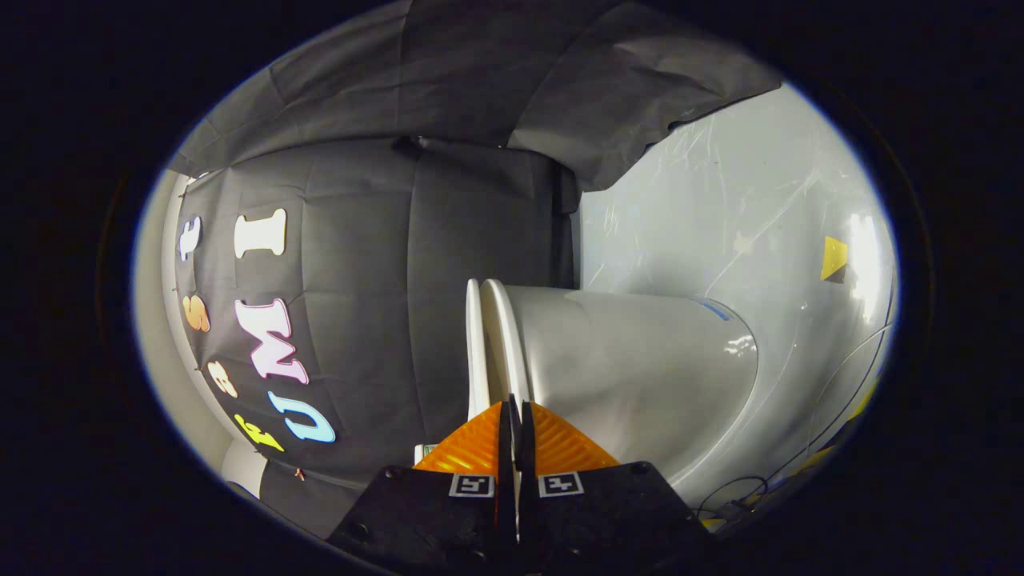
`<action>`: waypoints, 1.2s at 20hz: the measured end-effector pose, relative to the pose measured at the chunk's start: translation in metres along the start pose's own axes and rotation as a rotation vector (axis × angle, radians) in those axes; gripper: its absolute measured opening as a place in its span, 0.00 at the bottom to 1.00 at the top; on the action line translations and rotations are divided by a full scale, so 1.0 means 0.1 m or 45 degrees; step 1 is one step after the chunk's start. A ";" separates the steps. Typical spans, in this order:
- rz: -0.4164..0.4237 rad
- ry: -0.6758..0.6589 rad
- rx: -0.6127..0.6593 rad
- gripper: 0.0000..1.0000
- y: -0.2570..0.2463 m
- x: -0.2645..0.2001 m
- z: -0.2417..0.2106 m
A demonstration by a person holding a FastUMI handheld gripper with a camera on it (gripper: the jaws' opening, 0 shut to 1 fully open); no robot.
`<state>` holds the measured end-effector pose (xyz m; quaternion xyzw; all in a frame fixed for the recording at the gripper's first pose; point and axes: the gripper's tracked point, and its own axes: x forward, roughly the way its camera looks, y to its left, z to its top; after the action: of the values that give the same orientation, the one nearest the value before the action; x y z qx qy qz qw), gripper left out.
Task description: Open the toilet lid.
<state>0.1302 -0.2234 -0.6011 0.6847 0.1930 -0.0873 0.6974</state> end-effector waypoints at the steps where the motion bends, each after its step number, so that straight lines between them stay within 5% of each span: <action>1: -0.003 0.000 -0.004 0.06 0.00 0.00 0.00; 11: -0.144 -0.046 -0.343 0.05 0.70 -0.22 -0.14; 24: -0.113 -0.104 -1.084 0.06 2.52 -0.50 -1.05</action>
<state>0.1663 -0.1150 -0.3480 0.3228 0.2134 -0.0569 0.9203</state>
